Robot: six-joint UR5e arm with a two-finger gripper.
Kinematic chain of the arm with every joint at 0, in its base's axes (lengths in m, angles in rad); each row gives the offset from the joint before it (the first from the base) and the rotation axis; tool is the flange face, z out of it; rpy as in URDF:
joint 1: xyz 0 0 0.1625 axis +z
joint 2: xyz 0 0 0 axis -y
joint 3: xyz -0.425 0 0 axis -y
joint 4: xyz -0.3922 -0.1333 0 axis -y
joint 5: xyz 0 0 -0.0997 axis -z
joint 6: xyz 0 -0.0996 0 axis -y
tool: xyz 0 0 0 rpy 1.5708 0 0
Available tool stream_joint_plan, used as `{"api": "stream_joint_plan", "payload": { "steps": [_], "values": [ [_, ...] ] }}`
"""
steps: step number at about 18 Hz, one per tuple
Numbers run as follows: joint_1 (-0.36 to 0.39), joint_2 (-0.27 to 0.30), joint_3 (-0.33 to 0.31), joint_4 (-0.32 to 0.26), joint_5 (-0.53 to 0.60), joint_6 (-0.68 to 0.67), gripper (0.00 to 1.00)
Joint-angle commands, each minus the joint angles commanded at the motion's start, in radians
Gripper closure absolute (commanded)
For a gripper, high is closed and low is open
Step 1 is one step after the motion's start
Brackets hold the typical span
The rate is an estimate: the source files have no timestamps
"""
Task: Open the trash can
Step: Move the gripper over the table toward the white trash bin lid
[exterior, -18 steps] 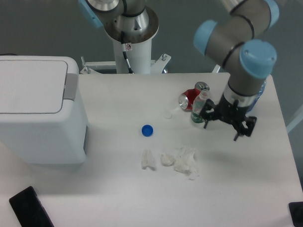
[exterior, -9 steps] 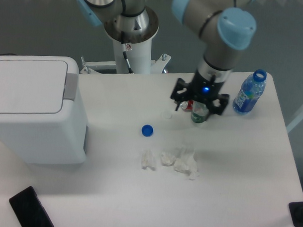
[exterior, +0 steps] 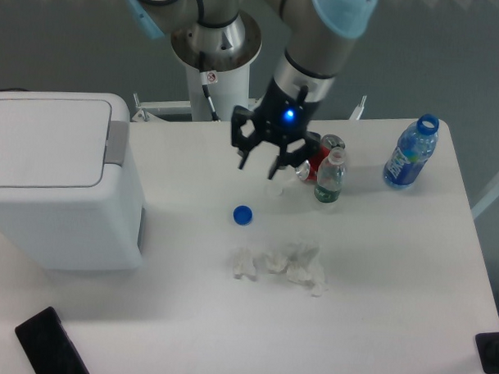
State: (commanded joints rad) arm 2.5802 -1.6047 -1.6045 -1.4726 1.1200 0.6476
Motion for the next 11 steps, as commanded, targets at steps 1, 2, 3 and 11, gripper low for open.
{"api": "stream_joint_plan", "payload": {
  "steps": [1,2,3,11],
  "values": [
    [-0.002,0.002,0.000,0.000,-0.031,-0.018,0.71],
    [-0.006,0.000,-0.005,0.000,-0.058,-0.025,0.72],
    [-0.011,-0.004,0.000,-0.002,-0.074,-0.029,0.72],
    [-0.106,0.002,0.015,-0.006,-0.147,-0.227,0.87]
  ]
}}
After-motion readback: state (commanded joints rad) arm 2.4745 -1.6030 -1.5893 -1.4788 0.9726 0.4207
